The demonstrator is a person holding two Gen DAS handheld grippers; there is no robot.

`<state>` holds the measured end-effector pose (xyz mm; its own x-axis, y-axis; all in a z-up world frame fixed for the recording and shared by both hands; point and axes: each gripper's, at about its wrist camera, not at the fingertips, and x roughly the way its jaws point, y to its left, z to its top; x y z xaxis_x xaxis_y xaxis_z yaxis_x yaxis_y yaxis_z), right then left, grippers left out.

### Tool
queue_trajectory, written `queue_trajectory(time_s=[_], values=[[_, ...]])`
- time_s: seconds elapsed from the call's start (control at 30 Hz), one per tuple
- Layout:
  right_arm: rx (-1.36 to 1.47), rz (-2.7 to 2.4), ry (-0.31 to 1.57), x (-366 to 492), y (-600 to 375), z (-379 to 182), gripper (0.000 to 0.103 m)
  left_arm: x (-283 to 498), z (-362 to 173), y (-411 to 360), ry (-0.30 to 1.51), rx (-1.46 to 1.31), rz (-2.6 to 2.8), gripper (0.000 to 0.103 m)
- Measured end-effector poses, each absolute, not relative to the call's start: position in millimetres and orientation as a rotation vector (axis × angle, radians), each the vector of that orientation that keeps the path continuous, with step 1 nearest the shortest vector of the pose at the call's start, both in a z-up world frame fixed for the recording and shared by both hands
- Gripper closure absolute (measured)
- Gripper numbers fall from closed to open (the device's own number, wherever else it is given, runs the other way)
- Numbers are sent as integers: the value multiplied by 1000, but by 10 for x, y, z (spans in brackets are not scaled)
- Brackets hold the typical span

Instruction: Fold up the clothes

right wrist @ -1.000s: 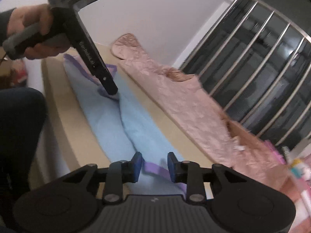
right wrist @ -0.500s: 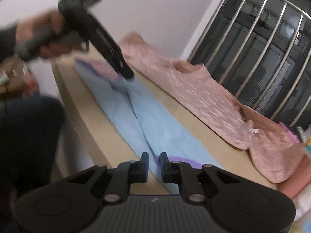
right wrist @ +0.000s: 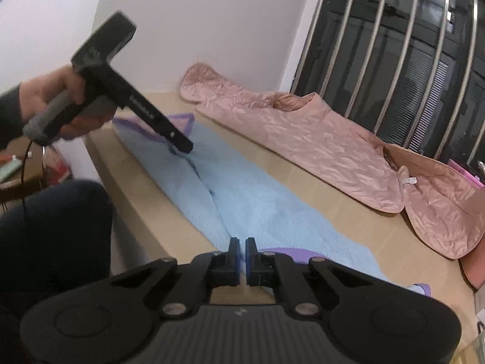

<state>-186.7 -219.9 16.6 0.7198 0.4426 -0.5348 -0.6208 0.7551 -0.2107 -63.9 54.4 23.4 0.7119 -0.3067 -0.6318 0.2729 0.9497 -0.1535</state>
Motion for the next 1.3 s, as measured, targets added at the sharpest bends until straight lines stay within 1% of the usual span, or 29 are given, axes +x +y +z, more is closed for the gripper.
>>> queue_trajectory(time_s=[0.07,0.13,0.2,0.3,0.37,0.4,0.47,0.5,0.57,0.63,0.67,0.7,0.77,0.8,0.9,0.97,1.0,1.07,1.13,1.17,1.2,1.3], values=[[-324,592,442,-1839,-2267,252,95,-641,273,530,692,-64,-327,43],[-276,531,415,-1754,-2302,283,80,-647,281,456,682,-59,-342,41],[-247,453,410,-1642,-2313,270,79,-643,246,366,691,-30,-345,41],[-304,399,512,-1536,-2257,76,79,-668,185,315,694,-4,-335,38],[-309,385,481,-1636,-2294,51,72,-696,165,323,683,2,-336,36],[-281,380,487,-1654,-2341,87,71,-703,160,330,683,6,-336,34],[-188,328,427,-1674,-2537,228,69,-707,154,314,682,25,-337,34],[-154,287,416,-1662,-2627,284,66,-709,153,301,681,33,-337,33],[-119,146,430,-1502,-2836,336,64,-712,148,300,680,35,-337,33],[-125,18,469,-1316,-2976,326,64,-712,149,302,682,36,-334,32],[-121,-19,518,-1196,-3041,292,64,-712,150,302,684,35,-331,32],[-111,-38,565,-1114,-3094,255,67,-714,151,300,684,37,-329,32],[-80,-59,610,-1058,-3144,166,94,-718,153,295,686,41,-325,32],[-70,-64,617,-1058,-3148,128,99,-717,150,284,686,47,-323,32],[-74,-145,601,-1122,-3138,51,99,-715,145,238,690,67,-322,30],[-14,-182,560,-1196,-3175,5,98,-710,139,210,690,80,-320,29],[-2,-176,543,-1224,-3175,-15,96,-705,139,210,690,80,-320,29],[-26,-183,521,-1277,-3174,3,87,-695,156,229,697,72,-322,29],[-26,-190,446,-1478,-3203,107,60,-699,186,271,700,46,-320,29],[-16,-198,411,-1580,-3234,152,55,-716,207,300,692,24,-321,29],[4,-215,379,-1703,-3273,184,51,-729,229,313,685,12,-325,29],[77,-268,362,-1894,-3396,98,51,-752,283,307,669,-1,-334,29]])
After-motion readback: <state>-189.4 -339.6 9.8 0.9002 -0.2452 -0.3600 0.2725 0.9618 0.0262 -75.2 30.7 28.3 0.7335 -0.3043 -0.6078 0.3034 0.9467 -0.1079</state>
